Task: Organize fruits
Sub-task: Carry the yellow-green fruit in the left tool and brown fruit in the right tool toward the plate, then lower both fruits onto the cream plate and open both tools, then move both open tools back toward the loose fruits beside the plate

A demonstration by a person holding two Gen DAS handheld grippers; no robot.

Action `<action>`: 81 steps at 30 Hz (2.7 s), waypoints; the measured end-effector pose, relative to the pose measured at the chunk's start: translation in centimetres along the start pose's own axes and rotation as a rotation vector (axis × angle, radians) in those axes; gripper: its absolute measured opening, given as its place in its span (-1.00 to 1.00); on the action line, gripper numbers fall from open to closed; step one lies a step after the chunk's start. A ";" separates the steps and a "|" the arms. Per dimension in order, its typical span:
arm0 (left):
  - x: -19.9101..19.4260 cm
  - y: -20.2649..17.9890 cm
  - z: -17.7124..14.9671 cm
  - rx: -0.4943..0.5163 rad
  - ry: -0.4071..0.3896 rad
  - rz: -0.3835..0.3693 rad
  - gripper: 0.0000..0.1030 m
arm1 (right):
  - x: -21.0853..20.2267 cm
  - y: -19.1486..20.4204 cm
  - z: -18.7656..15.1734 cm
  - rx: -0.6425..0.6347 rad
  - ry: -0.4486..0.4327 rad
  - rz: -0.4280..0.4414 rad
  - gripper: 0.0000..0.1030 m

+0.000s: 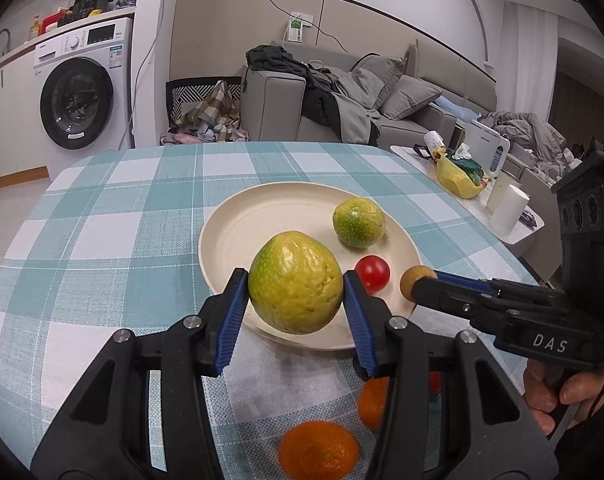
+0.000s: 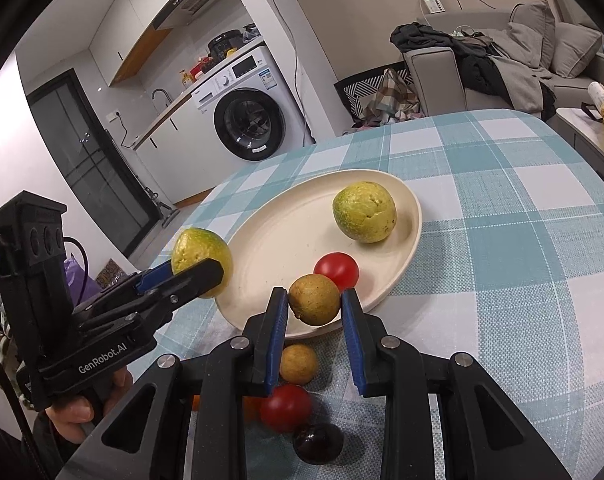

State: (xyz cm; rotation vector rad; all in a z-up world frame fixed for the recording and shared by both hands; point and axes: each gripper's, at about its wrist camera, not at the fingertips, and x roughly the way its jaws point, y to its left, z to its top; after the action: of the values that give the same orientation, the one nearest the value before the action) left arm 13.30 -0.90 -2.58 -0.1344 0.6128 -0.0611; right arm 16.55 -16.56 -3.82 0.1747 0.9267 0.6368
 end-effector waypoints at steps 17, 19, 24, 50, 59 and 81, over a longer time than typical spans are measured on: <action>0.8 -0.5 -0.3 0.027 0.022 0.011 -0.12 | 0.5 -0.1 0.2 0.011 0.014 0.001 -0.45; 0.8 -0.4 -0.4 0.024 0.025 0.013 -0.13 | 0.5 -0.2 0.2 0.011 0.015 0.003 -0.42; 0.5 -0.5 -0.4 0.028 0.011 0.014 -0.13 | 0.3 -0.2 0.2 0.013 0.001 -0.001 -0.21; -0.9 -0.4 -0.6 0.036 -0.018 0.045 0.71 | -0.4 -0.4 0.1 0.013 -0.007 -0.041 0.99; -2.2 0.1 -1.1 0.031 -0.029 0.079 0.97 | -0.8 -0.5 0.1 0.015 -0.002 -0.039 1.00; -5.4 1.3 -3.4 -0.020 -0.028 0.077 0.97 | -2.7 0.9 0.1 -0.111 0.039 -0.110 1.00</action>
State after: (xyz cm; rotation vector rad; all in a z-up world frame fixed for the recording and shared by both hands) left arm 6.98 0.50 -2.48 -0.1306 0.5899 0.0208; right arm 15.11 -17.35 -1.53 0.0123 0.9295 0.5896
